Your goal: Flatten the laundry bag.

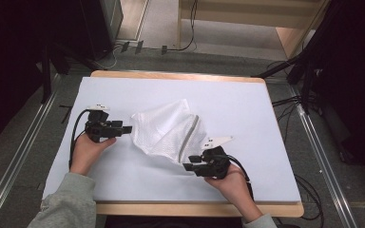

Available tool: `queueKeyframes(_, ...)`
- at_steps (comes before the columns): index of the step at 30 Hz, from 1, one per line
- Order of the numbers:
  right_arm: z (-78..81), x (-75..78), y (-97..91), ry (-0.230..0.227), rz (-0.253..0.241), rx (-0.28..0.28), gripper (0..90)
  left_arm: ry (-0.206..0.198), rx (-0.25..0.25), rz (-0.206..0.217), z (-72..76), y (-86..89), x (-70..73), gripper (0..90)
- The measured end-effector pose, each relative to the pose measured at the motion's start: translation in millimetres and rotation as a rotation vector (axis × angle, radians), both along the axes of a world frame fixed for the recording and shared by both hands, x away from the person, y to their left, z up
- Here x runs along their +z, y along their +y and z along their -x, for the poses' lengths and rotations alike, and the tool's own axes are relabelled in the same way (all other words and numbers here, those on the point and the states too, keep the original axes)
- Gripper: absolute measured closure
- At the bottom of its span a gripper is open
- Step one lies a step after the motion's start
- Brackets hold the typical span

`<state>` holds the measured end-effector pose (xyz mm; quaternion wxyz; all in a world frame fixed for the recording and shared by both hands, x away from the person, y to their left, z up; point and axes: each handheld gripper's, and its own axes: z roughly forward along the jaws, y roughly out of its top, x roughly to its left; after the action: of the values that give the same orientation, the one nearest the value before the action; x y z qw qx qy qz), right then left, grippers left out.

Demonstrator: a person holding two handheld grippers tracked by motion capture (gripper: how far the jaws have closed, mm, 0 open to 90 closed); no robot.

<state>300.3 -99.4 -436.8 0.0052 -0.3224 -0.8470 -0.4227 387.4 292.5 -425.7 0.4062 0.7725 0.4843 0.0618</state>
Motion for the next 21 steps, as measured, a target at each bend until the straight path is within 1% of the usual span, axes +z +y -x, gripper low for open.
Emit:
queueKeyframes(1,-0.8,2.5,-5.1,-0.014,0.001,-0.017,60.1,0.006,-0.003,0.0,-2.2,0.0,-0.2,39.6)
queueKeyframes(3,-3.2,5.3,-13.2,-0.024,-0.001,-0.042,59.6,0.01,-0.009,-0.003,-6.9,-1.0,-1.1,39.1)
queueKeyframes(5,-6.7,6.1,-18.8,-0.036,-0.002,-0.065,59.4,0.008,-0.017,-0.021,-11.3,-2.9,-1.3,38.7)
queueKeyframes(6,-10.1,6.0,-21.9,-0.043,0.002,-0.077,59.5,-0.005,-0.014,-0.02,-12.5,-3.8,-1.7,38.6)
queueKeyframes(7,-13.5,5.4,-24.0,-0.048,0.008,-0.087,59.5,-0.009,-0.017,-0.019,-14.0,-4.4,-1.8,38.5)
queueKeyframes(10,-25.1,2.5,-29.6,-0.051,0.018,-0.12,59.3,-0.002,-0.027,-0.021,-20.0,-8.8,-2.8,38.2)
queueKeyframes(11,-29.9,1.3,-31.3,-0.046,0.021,-0.132,58.9,0.001,-0.03,-0.032,-21.7,-10.5,-3.4,38.3)
queueKeyframes(12,-34.8,0.1,-32.8,-0.045,0.024,-0.144,58.8,0.005,-0.035,-0.03,-23.8,-12.4,-4.5,38.5)
queueKeyframes(15,-49.3,-4.5,-37.2,-0.05,0.03,-0.172,57.9,0.024,-0.045,-0.043,-28.6,-17.7,-7.4,41.8)
queueKeyframes(17,-59.2,-7.6,-40.0,-0.053,0.038,-0.193,55.9,0.037,-0.041,-0.041,-30.8,-20.2,-9.8,44.7)
queueKeyframes(18,-64.2,-9.1,-41.3,-0.045,0.042,-0.207,55.4,0.045,-0.043,-0.034,-32.2,-20.9,-11.1,48.8)
queueKeyframes(19,-69.3,-10.7,-42.7,-0.045,0.048,-0.216,54.4,0.056,-0.039,-0.037,-33.4,-21.3,-12.2,50.0)
queueKeyframes(20,-73.8,-12.2,-44.1,-0.042,0.049,-0.226,54.0,0.074,-0.043,-0.032,-34.8,-21.0,-13.4,56.1)
queueKeyframes(21,-79.1,-13.8,-45.6,-0.036,0.047,-0.235,53.4,0.082,-0.04,-0.026,-35.8,-20.6,-14.7,60.1)
